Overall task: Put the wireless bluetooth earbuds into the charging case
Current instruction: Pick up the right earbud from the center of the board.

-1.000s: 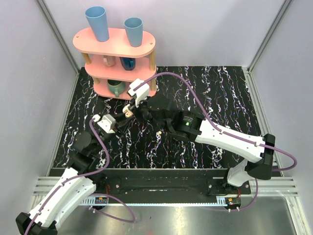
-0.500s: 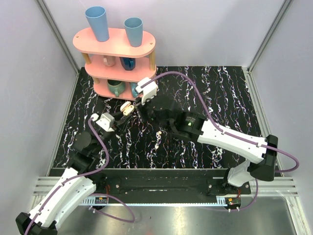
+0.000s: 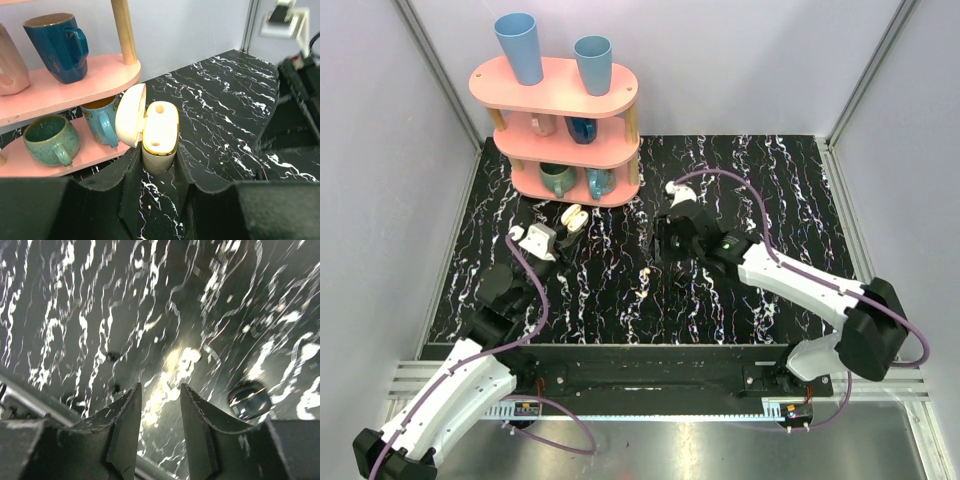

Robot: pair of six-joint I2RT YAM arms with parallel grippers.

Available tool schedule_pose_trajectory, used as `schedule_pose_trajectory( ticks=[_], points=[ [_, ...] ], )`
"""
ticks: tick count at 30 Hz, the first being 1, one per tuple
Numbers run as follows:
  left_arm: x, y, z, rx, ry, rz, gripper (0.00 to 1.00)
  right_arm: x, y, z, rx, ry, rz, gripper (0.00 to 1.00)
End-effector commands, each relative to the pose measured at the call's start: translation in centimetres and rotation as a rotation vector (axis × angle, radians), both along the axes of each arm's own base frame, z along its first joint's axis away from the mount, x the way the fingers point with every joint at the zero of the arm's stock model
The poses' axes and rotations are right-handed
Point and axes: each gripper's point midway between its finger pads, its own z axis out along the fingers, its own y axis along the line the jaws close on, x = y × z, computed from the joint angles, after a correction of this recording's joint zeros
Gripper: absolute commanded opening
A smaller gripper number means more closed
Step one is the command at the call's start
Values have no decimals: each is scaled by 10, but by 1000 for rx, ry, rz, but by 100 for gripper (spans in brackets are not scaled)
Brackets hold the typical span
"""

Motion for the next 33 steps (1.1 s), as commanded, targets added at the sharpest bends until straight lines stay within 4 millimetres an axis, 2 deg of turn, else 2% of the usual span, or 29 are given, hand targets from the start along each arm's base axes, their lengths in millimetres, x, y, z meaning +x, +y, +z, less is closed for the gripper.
schedule_pose_trajectory(
  ticks=[1,6,7,12,15,24,33],
  points=[
    [1,4,17,-28,-30,24,0,-35,32,-31,163,267,55,45],
    [-1,7,21,-43,-50,31,0,-43,25,-64,199,385,-76,50],
    [-1,7,21,-41,-49,31,0,-45,21,-77,180,401,-97,50],
    [-2,6,20,-46,-43,27,0,-54,37,-93,175,466,-96,50],
    [-2,7,20,-45,-47,29,0,-52,40,-112,136,493,-113,50],
    [-5,7,24,-53,-58,22,0,-43,36,-141,64,508,-178,48],
    [-5,8,23,-50,-57,26,0,-35,42,-150,36,498,-187,41]
  ],
)
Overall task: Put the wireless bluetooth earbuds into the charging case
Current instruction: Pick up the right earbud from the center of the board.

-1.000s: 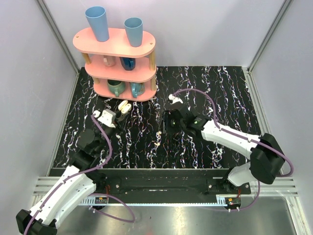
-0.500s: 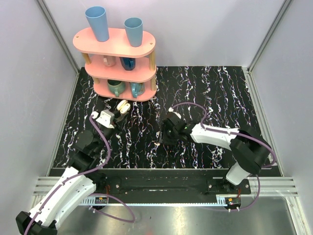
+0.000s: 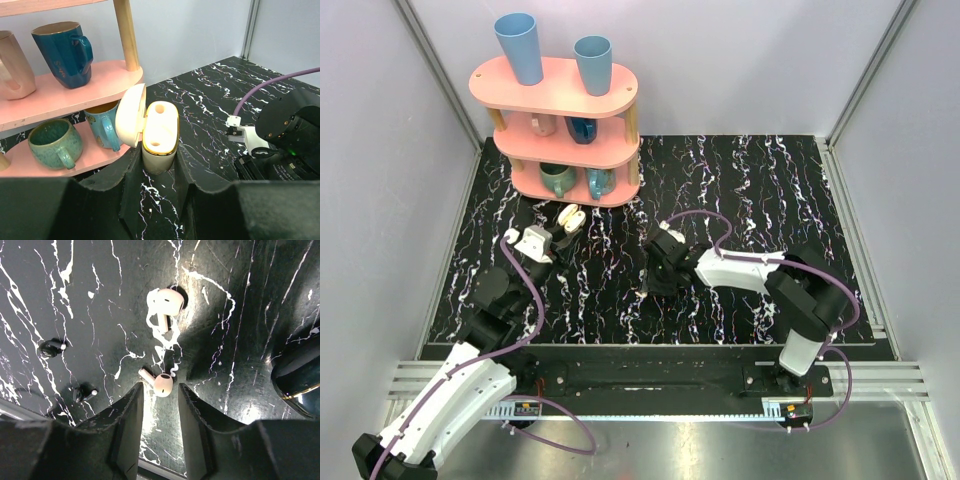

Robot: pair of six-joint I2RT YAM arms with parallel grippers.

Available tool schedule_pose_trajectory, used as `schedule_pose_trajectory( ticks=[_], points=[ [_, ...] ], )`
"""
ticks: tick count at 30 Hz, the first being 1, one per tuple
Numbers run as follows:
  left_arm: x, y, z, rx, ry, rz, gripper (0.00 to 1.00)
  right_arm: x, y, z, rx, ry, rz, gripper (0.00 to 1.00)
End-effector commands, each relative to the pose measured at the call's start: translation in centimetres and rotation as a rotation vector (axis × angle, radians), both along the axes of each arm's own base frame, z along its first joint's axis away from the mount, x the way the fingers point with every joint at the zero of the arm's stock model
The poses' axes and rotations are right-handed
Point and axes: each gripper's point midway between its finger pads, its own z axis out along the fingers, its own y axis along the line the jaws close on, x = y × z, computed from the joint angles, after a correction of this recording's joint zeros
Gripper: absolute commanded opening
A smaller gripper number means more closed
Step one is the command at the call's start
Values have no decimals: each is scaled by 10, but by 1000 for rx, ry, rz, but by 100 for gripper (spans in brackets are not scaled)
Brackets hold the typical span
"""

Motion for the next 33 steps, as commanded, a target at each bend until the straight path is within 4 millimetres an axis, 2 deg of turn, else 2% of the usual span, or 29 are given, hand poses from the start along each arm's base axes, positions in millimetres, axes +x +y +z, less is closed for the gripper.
schedule_pose_trajectory(
  ticks=[1,10,21,33],
  points=[
    [-2,3,20,-42,-46,13,0,14,10,10,9,-57,-21,41],
    [-1,3,20,-42,-48,15,0,12,11,7,-11,-44,-3,38],
    [-1,2,20,-39,-48,9,0,6,3,-3,-61,-23,-14,37],
    [0,3,18,-38,-45,15,0,9,7,-2,-58,-27,-1,32]
  ],
)
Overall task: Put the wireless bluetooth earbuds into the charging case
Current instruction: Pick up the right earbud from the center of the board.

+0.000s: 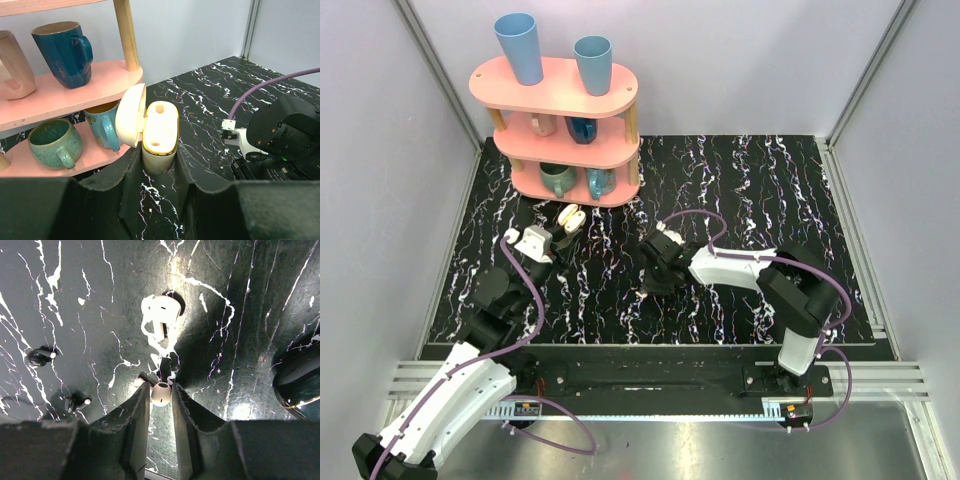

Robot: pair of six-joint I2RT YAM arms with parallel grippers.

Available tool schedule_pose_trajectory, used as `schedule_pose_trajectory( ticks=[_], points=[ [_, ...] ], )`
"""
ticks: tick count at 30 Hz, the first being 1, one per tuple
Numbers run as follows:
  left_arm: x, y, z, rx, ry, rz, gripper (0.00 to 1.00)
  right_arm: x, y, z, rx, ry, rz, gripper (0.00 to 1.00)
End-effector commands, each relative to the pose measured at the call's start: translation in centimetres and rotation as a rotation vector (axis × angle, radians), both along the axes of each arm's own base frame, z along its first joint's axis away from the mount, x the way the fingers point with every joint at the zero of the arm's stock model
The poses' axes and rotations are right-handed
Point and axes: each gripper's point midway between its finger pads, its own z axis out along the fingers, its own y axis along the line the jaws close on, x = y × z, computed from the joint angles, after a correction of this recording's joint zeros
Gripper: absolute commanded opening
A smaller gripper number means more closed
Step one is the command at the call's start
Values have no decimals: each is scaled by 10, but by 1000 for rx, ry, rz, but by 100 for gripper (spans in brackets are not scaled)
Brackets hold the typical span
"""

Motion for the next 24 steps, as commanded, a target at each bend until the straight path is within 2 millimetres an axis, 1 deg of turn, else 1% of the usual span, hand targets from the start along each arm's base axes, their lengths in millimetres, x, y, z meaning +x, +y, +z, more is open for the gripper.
schedule_pose_trajectory(
  ticks=[1,6,16,21,22,24],
  points=[
    [0,3,18,-38,-45,16,0,5,6,7,0,-28,5,31],
    [0,3,18,-38,-45,17,0,2,8,9,2,-31,10,32],
    [0,2,17,-37,-42,13,0,-1,6,6,-11,-20,10,32],
    [0,3,18,-39,-44,16,0,-1,6,5,-14,-20,12,30],
    [0,3,19,-40,-46,14,0,0,6,6,-13,-25,12,26],
    [-1,4,18,-40,-44,19,0,1,6,7,-14,-30,20,24]
  ],
)
